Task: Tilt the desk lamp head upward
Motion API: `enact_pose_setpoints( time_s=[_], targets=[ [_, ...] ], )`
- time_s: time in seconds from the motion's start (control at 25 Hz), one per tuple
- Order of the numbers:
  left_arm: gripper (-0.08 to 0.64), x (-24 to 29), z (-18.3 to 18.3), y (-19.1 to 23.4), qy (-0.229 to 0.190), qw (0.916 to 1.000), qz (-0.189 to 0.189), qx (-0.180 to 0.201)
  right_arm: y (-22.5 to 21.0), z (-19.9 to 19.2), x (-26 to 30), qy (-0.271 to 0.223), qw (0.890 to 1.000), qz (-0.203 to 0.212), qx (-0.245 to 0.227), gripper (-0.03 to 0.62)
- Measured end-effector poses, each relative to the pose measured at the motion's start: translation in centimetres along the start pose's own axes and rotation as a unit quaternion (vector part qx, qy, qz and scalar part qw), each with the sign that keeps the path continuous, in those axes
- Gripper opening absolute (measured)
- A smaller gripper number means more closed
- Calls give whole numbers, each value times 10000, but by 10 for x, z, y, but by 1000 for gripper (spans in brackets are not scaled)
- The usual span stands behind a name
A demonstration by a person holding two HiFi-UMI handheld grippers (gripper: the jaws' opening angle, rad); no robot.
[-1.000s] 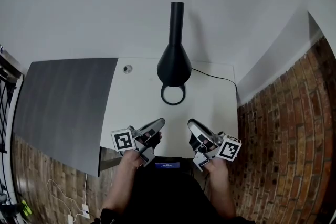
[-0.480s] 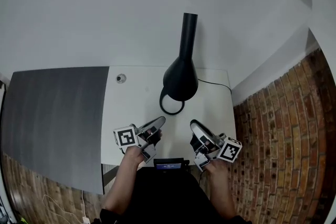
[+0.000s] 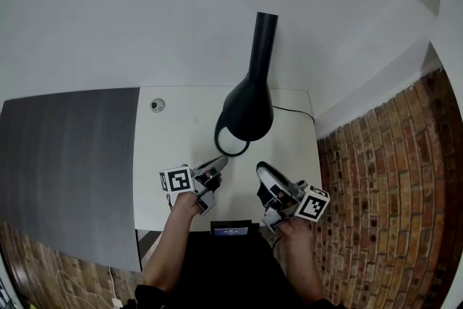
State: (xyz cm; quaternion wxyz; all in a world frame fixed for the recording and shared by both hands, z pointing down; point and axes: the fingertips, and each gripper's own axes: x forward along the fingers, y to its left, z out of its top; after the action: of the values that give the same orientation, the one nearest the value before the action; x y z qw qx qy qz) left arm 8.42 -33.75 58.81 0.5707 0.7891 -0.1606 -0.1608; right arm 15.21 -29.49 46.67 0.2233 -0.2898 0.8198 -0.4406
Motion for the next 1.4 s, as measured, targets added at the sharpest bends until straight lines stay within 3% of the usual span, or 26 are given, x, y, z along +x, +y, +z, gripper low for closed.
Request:
enact_pose_setpoints(
  time_s=[0.32, 0.72, 1.0, 1.24, 1.4],
  targets=[
    [9, 37, -7, 65, 124, 9983, 515, -261, -22, 5, 24, 518, 9985, 149, 43, 133],
    [9, 57, -20, 143, 244, 9883, 1298, -762, -38, 7, 34, 907, 9954, 316, 50, 133],
    [9, 57, -26, 162, 240, 9834, 1509, -976, -44, -1, 44, 1089, 9936, 295, 40, 133],
    [9, 59, -26, 162, 256, 9816, 1725, -777, -46, 2, 52, 1024, 9944, 236, 68, 133],
    [9, 58, -27, 162, 310, 9827, 1647, -788, -45, 5, 60, 952, 9952, 229, 30, 133]
  ],
)
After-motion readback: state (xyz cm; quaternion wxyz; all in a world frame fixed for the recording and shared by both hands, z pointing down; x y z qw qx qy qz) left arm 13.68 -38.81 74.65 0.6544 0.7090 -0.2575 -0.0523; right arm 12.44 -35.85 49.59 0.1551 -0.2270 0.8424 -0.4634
